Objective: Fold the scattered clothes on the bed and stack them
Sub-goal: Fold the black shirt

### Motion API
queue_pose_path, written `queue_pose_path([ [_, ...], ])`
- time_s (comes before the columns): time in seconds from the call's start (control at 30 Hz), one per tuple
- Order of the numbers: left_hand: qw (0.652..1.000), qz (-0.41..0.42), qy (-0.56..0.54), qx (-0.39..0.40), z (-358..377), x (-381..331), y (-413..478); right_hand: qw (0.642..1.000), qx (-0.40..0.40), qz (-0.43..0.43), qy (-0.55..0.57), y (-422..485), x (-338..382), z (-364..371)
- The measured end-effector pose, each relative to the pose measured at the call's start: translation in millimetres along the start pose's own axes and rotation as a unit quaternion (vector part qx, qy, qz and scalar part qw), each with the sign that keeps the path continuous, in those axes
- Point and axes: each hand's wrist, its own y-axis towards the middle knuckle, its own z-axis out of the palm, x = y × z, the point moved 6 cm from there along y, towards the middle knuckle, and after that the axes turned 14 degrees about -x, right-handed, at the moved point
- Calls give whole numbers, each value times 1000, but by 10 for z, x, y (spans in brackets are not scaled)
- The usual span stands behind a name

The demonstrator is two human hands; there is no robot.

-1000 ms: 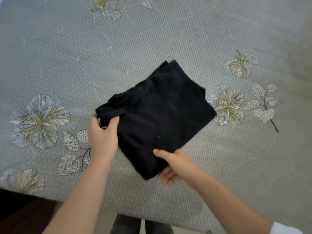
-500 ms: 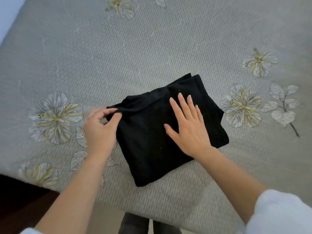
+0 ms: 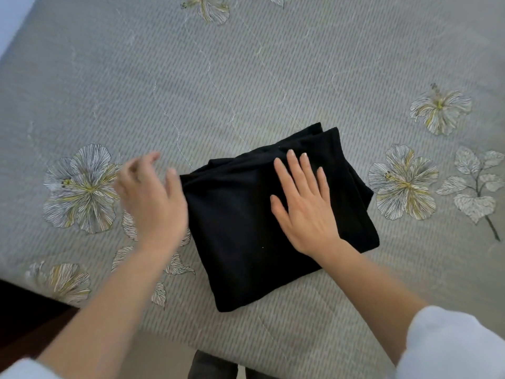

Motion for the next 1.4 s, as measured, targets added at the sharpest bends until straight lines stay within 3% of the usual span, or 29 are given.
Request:
queue_pose_path([
  [0.07,984,174,-20,18,-16,-347,-404,997,0,-71,8,-18,134,51],
  [0.13,959,242,46,137,163,-353,-800,991,28,-132,-15,-18,116,136],
  [0.2,953,190,112,207,333,-149,-902,988,46,-131,-63,36,-114,159],
  [0.27,953,157,133,222,433,4,-861,991,44,-77,-104,106,-436,83],
  [0.33,954,160,112,229,454,-7,-823,992,45,-12,-115,150,-731,-16],
  [0.4,963,140,70,217,405,-49,-824,994,44,81,-55,131,-929,-103],
  [0.47,985,74,15,154,266,-36,-822,975,-16,209,72,53,-1071,-222],
  [0.53,994,-52,-38,94,130,86,-841,921,-83,327,193,-50,-1166,-341],
  [0.57,983,-139,-80,89,74,153,-879,896,-88,371,227,-103,-1177,-371],
  [0.67,903,-365,-182,136,13,285,-1093,836,-21,466,290,-219,-1151,-377],
  [0.8,841,-452,-202,216,-39,236,-1148,739,87,561,362,-427,-989,-435],
  [0.9,846,-424,-203,252,-192,79,-1005,702,86,591,388,-710,-848,-666],
  [1.03,880,-307,-168,321,-560,-236,-925,670,40,606,426,-1313,-679,-1062],
  [1.4,840,-115,-161,505,-1305,-1596,-1909,569,-138,648,487,-3370,-802,-2522],
])
